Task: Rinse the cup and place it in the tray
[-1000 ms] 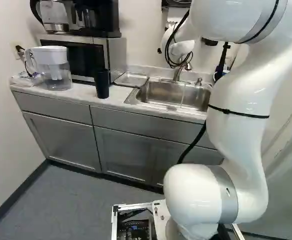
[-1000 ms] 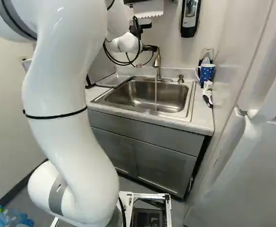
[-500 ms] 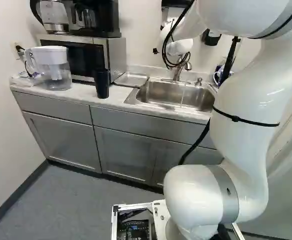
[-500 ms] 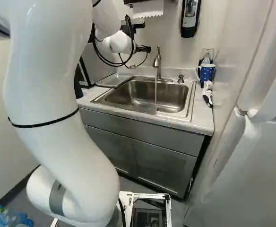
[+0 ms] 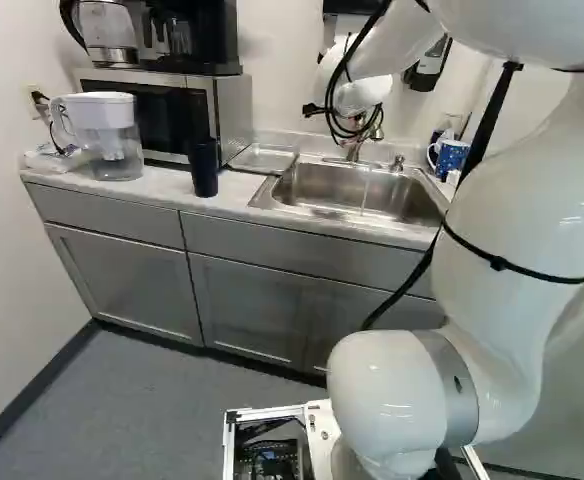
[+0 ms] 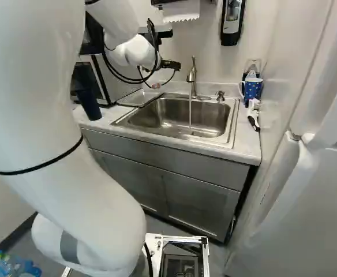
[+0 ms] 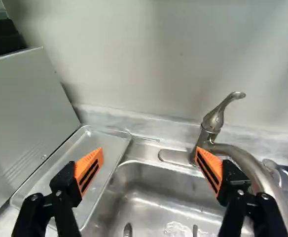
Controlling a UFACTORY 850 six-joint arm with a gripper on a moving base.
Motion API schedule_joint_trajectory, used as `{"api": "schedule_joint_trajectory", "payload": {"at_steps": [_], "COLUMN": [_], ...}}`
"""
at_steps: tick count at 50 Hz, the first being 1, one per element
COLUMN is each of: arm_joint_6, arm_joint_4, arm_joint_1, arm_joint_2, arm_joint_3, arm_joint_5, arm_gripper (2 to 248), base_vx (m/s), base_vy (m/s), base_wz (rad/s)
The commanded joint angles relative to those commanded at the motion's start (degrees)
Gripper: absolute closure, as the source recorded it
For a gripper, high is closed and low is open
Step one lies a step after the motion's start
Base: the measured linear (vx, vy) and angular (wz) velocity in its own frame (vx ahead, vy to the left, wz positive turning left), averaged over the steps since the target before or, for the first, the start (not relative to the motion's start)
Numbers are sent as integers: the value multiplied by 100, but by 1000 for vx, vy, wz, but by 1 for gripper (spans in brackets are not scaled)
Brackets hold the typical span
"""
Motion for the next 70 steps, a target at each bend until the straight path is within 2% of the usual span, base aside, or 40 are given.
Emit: {"api": "schedule_joint_trajectory", "payload": {"at_steps": [27, 44, 70], "arm_joint_6": [0, 0, 0], "arm_joint_4": [0, 0, 0], "arm_joint_1": [-48, -225, -641], "arm_joint_2": [829, 1279, 1833], "arm_joint_3": [817, 1234, 1722], "arm_joint_5": [-1010, -1662, -1662], "arm_gripper": [3, 3, 3], "base_vx": [0, 0, 0], "base_vy": [0, 0, 0], "base_wz": [0, 0, 0]}}
